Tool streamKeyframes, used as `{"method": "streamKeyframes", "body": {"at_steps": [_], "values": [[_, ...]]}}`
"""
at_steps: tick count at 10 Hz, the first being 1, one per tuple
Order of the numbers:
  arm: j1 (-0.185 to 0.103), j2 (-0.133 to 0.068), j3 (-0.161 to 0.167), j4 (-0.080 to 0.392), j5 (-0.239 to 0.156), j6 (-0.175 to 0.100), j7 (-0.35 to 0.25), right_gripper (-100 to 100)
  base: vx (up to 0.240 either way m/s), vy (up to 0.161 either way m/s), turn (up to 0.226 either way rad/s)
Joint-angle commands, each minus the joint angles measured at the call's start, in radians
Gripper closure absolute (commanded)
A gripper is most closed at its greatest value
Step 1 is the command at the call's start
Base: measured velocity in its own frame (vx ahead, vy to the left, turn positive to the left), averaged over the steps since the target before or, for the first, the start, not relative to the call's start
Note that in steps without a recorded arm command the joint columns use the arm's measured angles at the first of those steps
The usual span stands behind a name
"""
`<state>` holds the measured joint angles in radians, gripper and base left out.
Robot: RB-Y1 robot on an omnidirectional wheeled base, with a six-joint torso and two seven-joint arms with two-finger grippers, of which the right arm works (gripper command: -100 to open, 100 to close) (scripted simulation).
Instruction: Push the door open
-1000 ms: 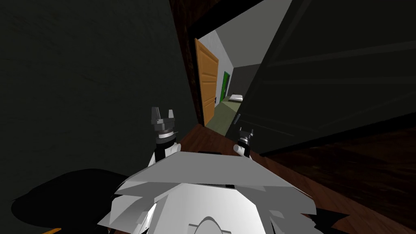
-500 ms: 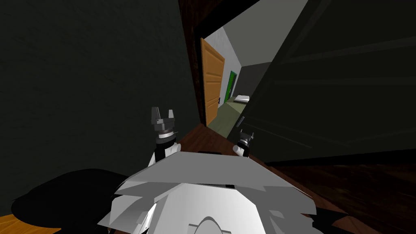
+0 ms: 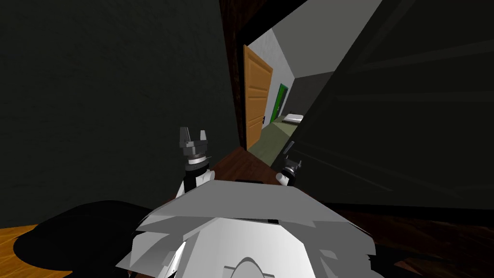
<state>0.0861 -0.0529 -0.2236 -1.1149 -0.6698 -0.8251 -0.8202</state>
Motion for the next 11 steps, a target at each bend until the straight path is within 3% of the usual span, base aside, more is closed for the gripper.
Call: {"method": "streamKeyframes", "body": {"at_steps": [1,4,6,11], "values": [[-0.016,0.005,-0.009,0.04,-0.02,-0.017,-0.022,-100,0.023,-0.087,0.193],[-0.035,0.016,-0.022,0.1,-0.052,-0.041,-0.056,-100,0.025,-0.092,0.17],[-0.058,0.03,-0.038,0.17,-0.09,-0.069,-0.097,-100,0.03,-0.129,0.357],[-0.089,0.056,-0.06,0.268,-0.143,-0.109,-0.153,-100,0.022,-0.109,0.201]]}}
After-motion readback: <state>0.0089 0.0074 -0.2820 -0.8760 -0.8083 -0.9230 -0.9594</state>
